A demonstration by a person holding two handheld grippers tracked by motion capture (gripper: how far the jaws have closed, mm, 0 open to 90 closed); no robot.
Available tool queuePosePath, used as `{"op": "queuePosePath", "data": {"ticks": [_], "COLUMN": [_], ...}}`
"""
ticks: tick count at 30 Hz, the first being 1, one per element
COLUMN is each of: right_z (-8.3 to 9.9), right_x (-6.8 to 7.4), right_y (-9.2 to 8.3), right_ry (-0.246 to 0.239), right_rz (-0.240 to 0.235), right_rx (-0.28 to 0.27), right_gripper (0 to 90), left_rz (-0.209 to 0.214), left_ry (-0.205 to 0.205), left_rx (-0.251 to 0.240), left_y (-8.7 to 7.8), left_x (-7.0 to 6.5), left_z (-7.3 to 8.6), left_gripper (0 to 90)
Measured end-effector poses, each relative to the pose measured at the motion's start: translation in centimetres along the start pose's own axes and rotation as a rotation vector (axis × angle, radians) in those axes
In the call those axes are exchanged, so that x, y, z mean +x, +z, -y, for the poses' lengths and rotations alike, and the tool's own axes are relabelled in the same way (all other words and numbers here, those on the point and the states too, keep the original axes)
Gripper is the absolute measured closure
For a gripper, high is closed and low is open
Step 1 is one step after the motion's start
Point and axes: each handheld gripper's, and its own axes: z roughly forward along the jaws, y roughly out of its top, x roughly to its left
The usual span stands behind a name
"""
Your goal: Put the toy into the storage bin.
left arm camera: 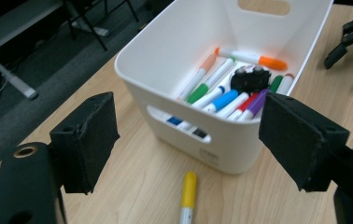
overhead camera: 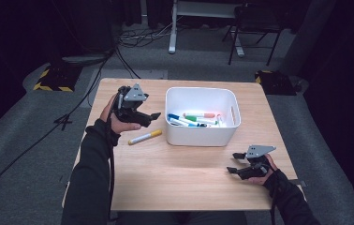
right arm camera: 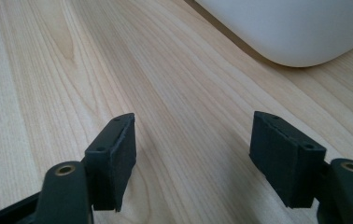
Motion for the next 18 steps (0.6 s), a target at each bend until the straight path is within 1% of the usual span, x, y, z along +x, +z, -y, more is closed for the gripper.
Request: {"op": "queuePosePath", "data": {"ticks": [1,2,3,5,7,9,10,12,13,14,15,16,17,18], "right_z": [0.0,0.0,0.0,0.0,0.0,0.0,0.0,0.0,0.0,0.0,0.0,0.0,0.0,0.0], "right_x": [0.0,0.0,0.0,0.0,0.0,0.0,0.0,0.0,0.0,0.0,0.0,0.0,0.0,0.0], "right_y": [0.0,0.0,0.0,0.0,0.0,0.0,0.0,0.0,0.0,0.0,0.1,0.1,0.0,0.0], "right_ry": [0.001,0.0,-0.001,0.001,-0.011,-0.01,-0.002,-0.001,-0.01,-0.009,-0.011,-0.009,-0.009,-0.008], "right_rz": [0.001,0.001,0.001,0.0,-0.001,-0.001,0.0,0.001,-0.002,0.0,0.002,0.001,-0.001,-0.001], "right_rx": [0.001,0.0,-0.001,0.0,-0.004,-0.003,-0.001,0.0,-0.003,-0.004,-0.005,-0.004,-0.002,-0.002], "right_gripper": [32.0,32.1,32.0,32.1,32.0,32.0,32.0,32.0,32.0,32.0,32.0,32.0,32.0,32.0], "left_rz": [-0.013,-0.003,-0.007,0.006,0.011,0.013,0.015,0.009,-0.003,-0.009,0.0,-0.019,-0.005,-0.024], "left_ry": [-0.012,-0.026,-0.027,-0.043,-0.052,-0.064,-0.068,-0.074,-0.077,-0.082,-0.087,-0.095,-0.104,-0.108], "left_rx": [-0.006,-0.004,0.006,0.023,0.054,0.089,0.115,0.139,0.15,0.166,0.18,0.193,0.201,0.21], "left_y": [0.0,0.1,0.2,0.6,1.3,2.1,2.7,3.2,3.4,3.7,3.9,4.1,4.4,4.6], "left_x": [0.1,0.2,0.3,0.5,0.5,0.6,0.5,0.6,0.6,0.6,0.8,0.8,0.9,0.9], "left_z": [0.5,1.0,1.4,2.6,4.0,5.3,6.2,7.6,8.2,8.8,9.4,10.0,10.6,11.1], "left_gripper": [19.9,19.9,19.9,20.2,20.6,21.0,21.0,21.9,22.6,23.2,23.7,24.1,24.2,25.2]}}
